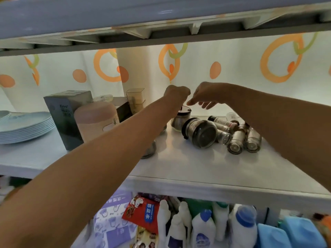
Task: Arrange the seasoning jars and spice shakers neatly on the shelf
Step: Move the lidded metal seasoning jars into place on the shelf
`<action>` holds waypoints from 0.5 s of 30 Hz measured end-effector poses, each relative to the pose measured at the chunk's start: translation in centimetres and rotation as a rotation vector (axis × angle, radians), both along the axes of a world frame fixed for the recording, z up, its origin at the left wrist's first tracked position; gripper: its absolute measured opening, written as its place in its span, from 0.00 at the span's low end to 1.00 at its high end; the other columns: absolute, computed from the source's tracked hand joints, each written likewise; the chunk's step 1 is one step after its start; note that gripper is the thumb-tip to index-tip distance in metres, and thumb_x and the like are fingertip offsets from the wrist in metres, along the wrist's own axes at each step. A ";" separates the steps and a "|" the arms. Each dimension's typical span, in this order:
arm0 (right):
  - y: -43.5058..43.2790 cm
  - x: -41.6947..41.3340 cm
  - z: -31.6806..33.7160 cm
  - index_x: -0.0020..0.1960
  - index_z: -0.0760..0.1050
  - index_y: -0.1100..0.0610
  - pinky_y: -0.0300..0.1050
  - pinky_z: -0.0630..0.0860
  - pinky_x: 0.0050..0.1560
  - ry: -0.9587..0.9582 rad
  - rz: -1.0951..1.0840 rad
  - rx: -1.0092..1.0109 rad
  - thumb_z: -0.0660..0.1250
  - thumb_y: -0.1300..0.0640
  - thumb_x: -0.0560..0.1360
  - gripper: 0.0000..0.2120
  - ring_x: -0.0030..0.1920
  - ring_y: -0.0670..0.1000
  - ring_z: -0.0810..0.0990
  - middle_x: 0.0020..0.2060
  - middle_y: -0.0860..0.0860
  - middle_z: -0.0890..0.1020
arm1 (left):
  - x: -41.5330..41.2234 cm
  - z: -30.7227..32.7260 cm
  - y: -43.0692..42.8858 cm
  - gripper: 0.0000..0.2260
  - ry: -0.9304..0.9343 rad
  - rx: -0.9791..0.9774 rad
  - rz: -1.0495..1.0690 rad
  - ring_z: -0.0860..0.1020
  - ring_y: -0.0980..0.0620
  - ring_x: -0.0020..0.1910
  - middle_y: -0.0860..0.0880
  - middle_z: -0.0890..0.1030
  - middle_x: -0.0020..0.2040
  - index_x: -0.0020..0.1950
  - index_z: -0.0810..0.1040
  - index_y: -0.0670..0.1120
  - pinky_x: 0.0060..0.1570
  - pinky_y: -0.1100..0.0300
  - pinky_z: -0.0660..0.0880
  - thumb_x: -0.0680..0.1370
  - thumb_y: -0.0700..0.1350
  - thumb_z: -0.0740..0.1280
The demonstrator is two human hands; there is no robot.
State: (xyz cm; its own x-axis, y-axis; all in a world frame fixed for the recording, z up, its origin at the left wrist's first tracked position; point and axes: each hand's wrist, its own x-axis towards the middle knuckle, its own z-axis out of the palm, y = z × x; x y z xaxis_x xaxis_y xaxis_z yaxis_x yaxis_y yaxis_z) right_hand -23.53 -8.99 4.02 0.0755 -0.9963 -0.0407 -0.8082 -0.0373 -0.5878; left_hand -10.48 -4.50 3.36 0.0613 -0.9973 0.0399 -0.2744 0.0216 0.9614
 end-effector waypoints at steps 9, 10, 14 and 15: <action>3.3 -2.3 -2.1 0.62 0.73 0.64 0.50 0.81 0.49 -0.046 -0.098 0.075 0.73 0.46 0.73 0.27 0.42 0.57 0.82 0.51 0.61 0.82 | -0.2 -5.8 4.5 0.28 -0.256 0.167 -0.142 0.71 0.50 0.51 0.44 0.73 0.59 0.70 0.67 0.40 0.48 0.59 0.70 0.75 0.50 0.71; 3.3 -2.2 -2.3 0.63 0.73 0.64 0.50 0.81 0.51 -0.042 -0.096 0.091 0.73 0.46 0.73 0.28 0.43 0.58 0.82 0.51 0.62 0.82 | -0.2 -6.2 4.1 0.32 -0.323 0.139 -0.155 0.70 0.49 0.54 0.45 0.72 0.60 0.70 0.65 0.41 0.50 0.57 0.68 0.72 0.52 0.73; 2.9 -1.5 -2.9 0.66 0.71 0.63 0.52 0.79 0.58 -0.034 -0.069 0.177 0.73 0.44 0.72 0.31 0.52 0.58 0.81 0.56 0.62 0.79 | 0.2 -6.7 2.4 0.45 -0.427 0.138 -0.232 0.69 0.46 0.63 0.45 0.68 0.68 0.74 0.59 0.41 0.54 0.56 0.68 0.66 0.55 0.77; 2.8 -1.3 -3.0 0.66 0.70 0.62 0.51 0.79 0.59 -0.031 -0.066 0.189 0.73 0.44 0.72 0.31 0.54 0.58 0.80 0.57 0.61 0.79 | 0.3 -6.6 2.1 0.48 -0.439 0.148 -0.255 0.69 0.45 0.65 0.46 0.69 0.69 0.75 0.59 0.42 0.58 0.56 0.70 0.62 0.57 0.78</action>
State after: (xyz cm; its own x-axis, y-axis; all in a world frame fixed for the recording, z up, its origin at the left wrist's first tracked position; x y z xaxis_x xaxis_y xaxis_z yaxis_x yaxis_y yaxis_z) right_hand -24.81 -6.18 1.02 0.0144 -0.9741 -0.2256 -0.7864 0.1284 -0.6043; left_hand -10.18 -2.36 -3.22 -0.1746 -0.9753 -0.1352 -0.6555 0.0127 0.7551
